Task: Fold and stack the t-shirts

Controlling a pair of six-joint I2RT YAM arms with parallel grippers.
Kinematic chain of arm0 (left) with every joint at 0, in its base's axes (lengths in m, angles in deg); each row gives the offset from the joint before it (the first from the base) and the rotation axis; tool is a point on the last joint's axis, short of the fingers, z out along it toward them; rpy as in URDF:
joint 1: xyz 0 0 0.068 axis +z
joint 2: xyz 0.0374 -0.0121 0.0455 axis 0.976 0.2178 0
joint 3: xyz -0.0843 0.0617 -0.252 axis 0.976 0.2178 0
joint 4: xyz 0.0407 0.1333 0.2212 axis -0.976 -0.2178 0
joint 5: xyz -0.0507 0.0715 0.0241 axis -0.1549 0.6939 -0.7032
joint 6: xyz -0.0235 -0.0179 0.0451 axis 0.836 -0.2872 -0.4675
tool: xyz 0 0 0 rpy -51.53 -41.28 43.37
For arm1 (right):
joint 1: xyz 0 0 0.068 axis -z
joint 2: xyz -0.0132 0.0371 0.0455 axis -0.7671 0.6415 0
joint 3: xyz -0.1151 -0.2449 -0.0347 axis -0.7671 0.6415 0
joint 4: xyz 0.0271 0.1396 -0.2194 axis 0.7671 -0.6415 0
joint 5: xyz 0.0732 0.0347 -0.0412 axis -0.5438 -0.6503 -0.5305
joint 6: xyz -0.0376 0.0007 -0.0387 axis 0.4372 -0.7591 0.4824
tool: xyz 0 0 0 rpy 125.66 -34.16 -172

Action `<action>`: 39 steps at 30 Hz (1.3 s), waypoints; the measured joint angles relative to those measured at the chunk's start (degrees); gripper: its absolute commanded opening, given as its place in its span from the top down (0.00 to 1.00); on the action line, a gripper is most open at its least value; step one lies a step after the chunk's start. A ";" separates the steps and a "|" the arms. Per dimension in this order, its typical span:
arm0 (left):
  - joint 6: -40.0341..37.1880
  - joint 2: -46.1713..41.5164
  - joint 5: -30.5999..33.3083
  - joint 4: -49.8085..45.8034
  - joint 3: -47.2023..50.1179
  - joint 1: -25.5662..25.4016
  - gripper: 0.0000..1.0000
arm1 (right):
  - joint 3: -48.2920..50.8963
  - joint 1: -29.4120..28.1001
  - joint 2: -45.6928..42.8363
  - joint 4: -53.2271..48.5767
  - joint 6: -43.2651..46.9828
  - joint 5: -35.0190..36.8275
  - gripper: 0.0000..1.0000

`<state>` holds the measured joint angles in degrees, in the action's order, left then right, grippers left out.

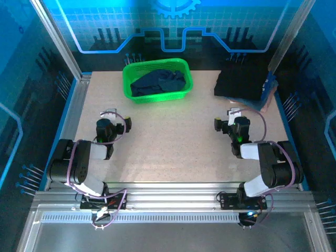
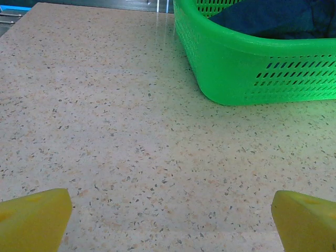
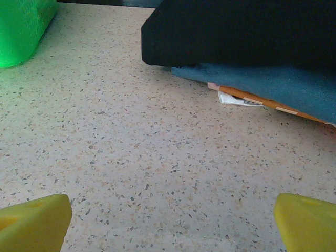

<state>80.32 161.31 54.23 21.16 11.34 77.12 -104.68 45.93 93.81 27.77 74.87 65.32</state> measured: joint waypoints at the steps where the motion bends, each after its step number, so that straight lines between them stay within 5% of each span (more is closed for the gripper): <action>1: 0.00 0.00 0.00 0.00 0.00 0.00 0.01 | 0.00 -0.02 0.00 0.00 0.00 0.00 0.00; 26: 0.00 -0.24 0.02 -1.01 -0.33 0.02 0.01 | -0.35 0.00 -0.46 -1.49 0.31 -0.50 0.00; 34: 4.85 -17.99 2.34 -32.33 -19.67 -1.40 0.01 | -27.21 -1.84 -14.19 -43.21 -2.49 -6.64 0.00; 39: 12.13 -11.69 -0.15 -50.58 -44.72 -1.46 0.01 | -45.53 -5.27 -12.57 -61.81 -6.73 -12.50 0.00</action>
<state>92.45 149.62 54.07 -29.41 -33.38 75.66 -150.20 40.66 81.24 -34.05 68.14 52.82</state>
